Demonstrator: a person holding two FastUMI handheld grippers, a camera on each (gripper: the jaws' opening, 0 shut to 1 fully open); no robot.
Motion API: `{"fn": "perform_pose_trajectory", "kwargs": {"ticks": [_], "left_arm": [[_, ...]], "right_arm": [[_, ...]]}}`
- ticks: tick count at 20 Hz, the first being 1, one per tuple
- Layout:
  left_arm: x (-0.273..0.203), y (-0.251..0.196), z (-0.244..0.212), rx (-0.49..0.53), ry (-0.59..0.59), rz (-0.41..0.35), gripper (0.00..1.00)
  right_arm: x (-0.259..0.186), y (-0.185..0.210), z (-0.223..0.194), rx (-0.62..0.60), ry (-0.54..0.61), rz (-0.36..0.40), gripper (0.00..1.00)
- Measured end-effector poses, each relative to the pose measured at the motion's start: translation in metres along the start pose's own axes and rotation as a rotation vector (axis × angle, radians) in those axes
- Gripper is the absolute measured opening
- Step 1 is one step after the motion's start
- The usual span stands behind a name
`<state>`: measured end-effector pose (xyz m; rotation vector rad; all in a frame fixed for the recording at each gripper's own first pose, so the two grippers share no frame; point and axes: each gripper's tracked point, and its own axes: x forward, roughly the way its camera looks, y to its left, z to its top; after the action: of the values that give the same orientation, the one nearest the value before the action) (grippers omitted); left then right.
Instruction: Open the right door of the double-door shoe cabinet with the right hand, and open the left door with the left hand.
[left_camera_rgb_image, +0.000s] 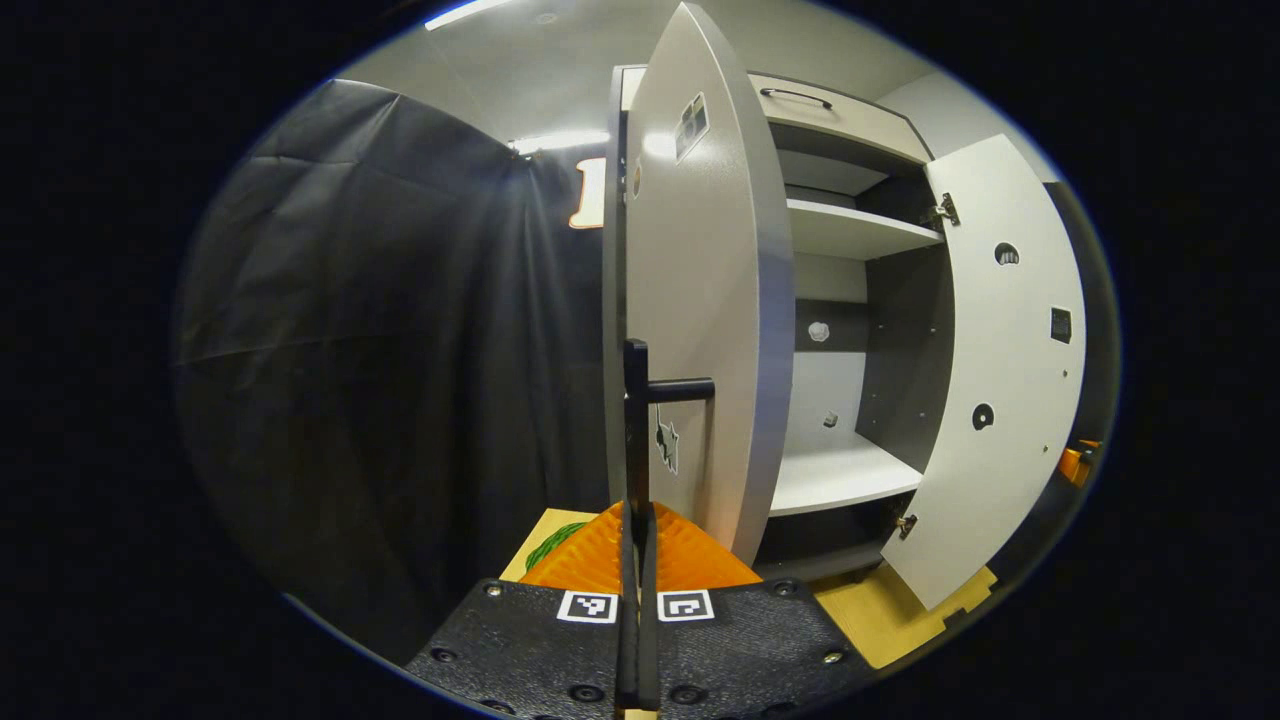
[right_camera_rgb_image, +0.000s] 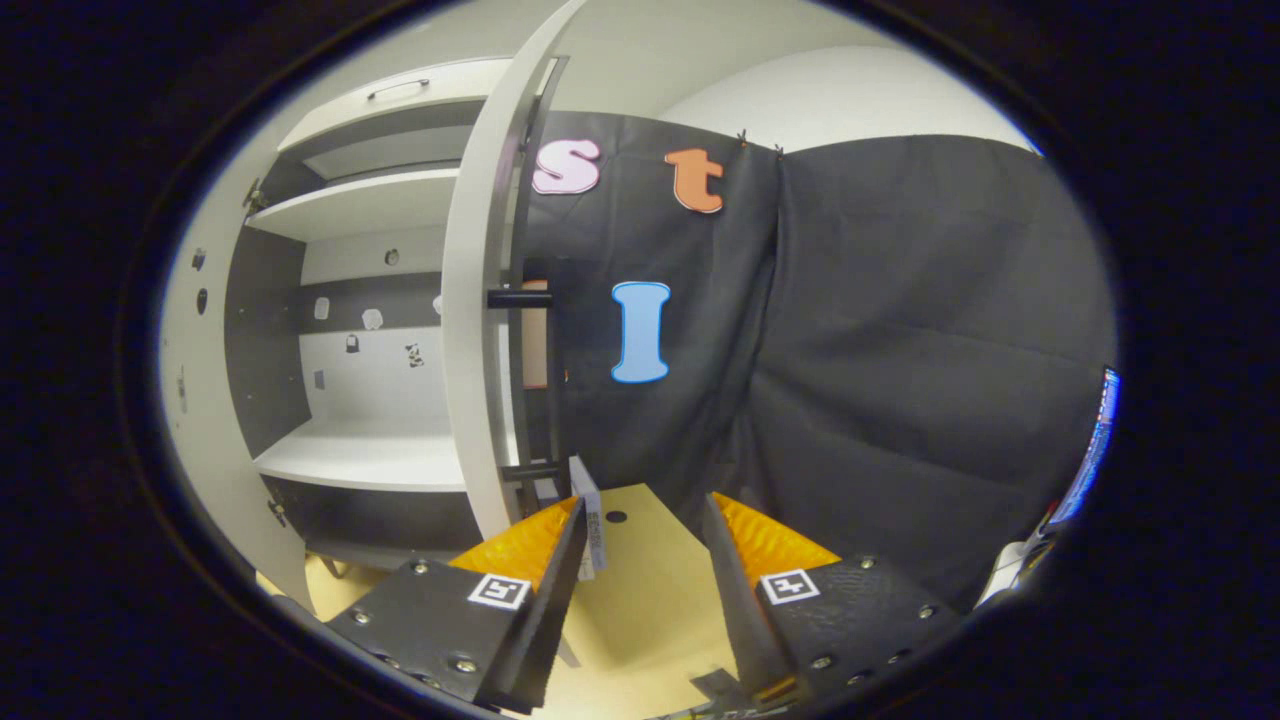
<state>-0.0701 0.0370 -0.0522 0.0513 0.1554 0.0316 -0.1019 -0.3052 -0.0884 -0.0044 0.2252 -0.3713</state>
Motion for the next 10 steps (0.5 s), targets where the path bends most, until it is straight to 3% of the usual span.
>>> {"fn": "perform_pose_trajectory", "kwargs": {"ticks": [6, 10], "left_arm": [[-0.002, 0.052, -0.002, 0.001, -0.009, 0.058, 0.03], [0.000, 0.058, -0.002, -0.008, -0.014, 0.055, 0.00]], "right_arm": [[-0.002, 0.005, -0.001, 0.010, 0.005, 0.001, 0.66], [-0.003, 0.007, -0.002, 0.020, 0.010, 0.002, 0.69]]}}
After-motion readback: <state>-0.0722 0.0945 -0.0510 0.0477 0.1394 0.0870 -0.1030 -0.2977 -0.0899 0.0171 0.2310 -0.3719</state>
